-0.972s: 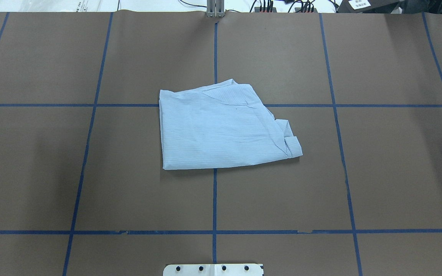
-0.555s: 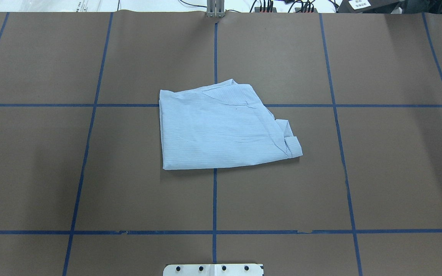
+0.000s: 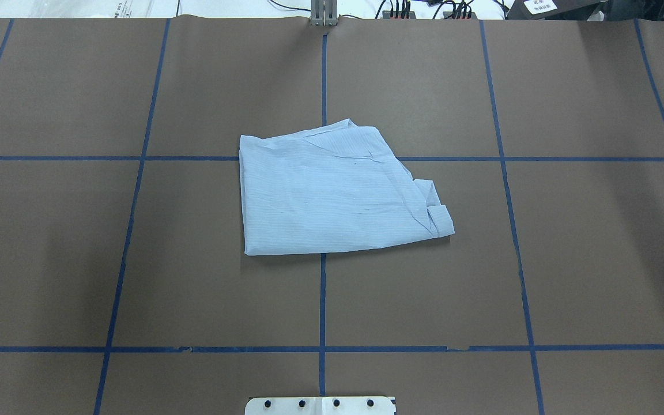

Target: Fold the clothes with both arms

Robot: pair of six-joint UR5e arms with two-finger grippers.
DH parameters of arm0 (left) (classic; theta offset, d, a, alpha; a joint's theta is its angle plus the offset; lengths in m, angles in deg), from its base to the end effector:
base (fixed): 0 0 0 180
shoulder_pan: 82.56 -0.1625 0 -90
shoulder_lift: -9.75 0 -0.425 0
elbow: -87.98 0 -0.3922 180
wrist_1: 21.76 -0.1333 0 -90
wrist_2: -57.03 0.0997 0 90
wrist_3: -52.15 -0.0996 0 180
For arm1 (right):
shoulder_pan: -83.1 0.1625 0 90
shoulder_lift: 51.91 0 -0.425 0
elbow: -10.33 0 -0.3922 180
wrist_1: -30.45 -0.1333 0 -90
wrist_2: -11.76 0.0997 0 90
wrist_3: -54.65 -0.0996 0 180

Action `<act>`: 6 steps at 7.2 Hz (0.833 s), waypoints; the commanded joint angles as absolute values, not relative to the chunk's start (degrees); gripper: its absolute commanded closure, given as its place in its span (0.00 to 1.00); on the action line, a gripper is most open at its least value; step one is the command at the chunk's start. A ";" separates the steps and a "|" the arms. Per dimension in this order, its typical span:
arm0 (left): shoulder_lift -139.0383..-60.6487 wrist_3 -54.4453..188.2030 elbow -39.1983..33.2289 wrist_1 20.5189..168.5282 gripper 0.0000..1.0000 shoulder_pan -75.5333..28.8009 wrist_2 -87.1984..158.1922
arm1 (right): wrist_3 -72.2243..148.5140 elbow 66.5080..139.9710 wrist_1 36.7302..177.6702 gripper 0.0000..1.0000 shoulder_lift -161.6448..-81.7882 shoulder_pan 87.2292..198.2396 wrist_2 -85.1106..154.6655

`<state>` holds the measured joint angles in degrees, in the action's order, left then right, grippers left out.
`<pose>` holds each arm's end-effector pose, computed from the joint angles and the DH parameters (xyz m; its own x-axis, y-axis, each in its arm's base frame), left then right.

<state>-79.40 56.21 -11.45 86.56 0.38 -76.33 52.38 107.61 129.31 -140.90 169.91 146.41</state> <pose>-0.0026 -0.5073 0.5484 0.6894 0.3340 -0.6428 -0.0610 0.9110 0.4079 0.0357 -0.4973 0.6027 0.7123 0.0070 0.7018 0.0275 0.9989 -0.0378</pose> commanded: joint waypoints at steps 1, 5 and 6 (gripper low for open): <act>-80.59 61.85 -8.37 86.70 0.00 0.41 -76.65 | 52.19 107.19 128.72 0.00 -141.21 169.68 146.40; -81.74 66.65 -13.07 86.96 0.00 0.58 -79.90 | 52.19 106.66 128.80 0.00 -141.12 169.76 146.58; -81.57 66.74 -13.44 86.96 0.00 0.58 -79.99 | 52.01 106.75 128.80 0.00 -141.12 169.76 146.58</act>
<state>-81.69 66.48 -12.14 86.93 0.55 -79.53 52.21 106.68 128.78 -141.19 169.76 146.59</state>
